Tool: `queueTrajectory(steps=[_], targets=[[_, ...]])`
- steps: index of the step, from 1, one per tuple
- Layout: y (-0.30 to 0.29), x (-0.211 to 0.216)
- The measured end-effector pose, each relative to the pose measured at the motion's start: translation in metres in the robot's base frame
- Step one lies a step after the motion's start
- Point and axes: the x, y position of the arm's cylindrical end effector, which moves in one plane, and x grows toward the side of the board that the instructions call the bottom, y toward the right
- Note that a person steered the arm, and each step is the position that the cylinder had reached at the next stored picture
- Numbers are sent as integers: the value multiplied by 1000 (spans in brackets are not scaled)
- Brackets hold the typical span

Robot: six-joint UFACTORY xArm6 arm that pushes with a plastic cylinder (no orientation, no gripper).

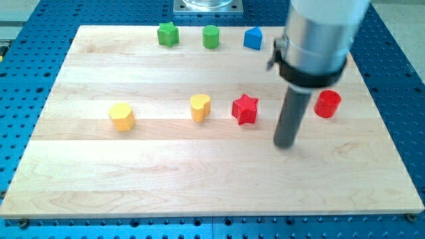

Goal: Adjust the heart and the red star in a horizontal line

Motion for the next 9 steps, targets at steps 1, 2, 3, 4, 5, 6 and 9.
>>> queueTrajectory(steps=[1, 2, 3, 4, 5, 6, 9], targets=[[-99, 4], [-101, -18], [-50, -47], [20, -48], [31, -29], [54, 3], [132, -82]])
